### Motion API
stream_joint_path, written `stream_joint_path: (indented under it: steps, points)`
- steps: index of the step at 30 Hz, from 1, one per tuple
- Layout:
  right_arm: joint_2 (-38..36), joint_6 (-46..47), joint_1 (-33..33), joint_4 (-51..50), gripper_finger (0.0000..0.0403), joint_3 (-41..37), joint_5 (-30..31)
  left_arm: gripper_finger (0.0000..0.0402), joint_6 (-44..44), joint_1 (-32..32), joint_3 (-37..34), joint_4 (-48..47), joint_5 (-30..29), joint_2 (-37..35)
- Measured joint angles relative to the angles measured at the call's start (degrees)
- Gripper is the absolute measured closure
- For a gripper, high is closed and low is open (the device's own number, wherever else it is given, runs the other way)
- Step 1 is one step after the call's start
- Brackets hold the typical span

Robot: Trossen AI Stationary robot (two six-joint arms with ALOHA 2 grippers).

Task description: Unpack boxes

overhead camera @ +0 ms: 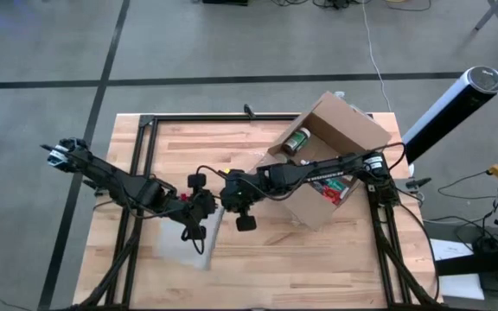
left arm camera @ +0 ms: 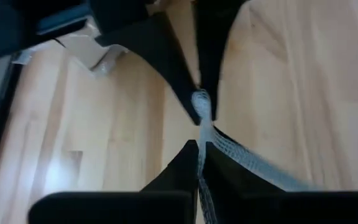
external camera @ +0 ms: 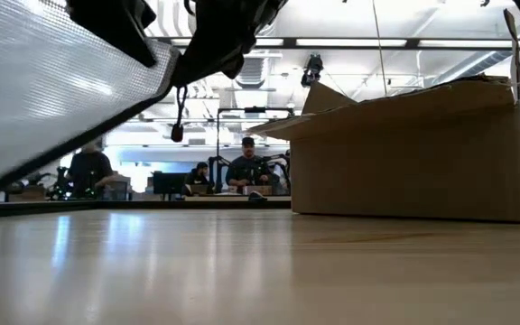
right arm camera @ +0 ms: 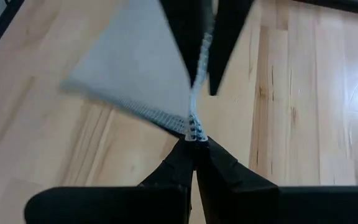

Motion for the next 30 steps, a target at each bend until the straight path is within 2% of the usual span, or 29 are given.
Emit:
stream_joint_path:
  steps: [12,25,30]
  points:
    - [-0.07,1.01,0.14,3.01,0.0403,0.0,-0.18,0.0401,2.69,0.01,-0.05,5.21,-3.2,-0.13]
    - [-0.16,1.88,0.29,3.39,0.0403,0.11,0.26,0.0401,5.26,-0.16,1.85,5.32,-6.31,-2.7]
    - [-0.14,1.06,0.3,3.14,0.0403,0.07,2.8,0.0401,4.92,-1.03,1.89,5.48,-7.53,-4.02]
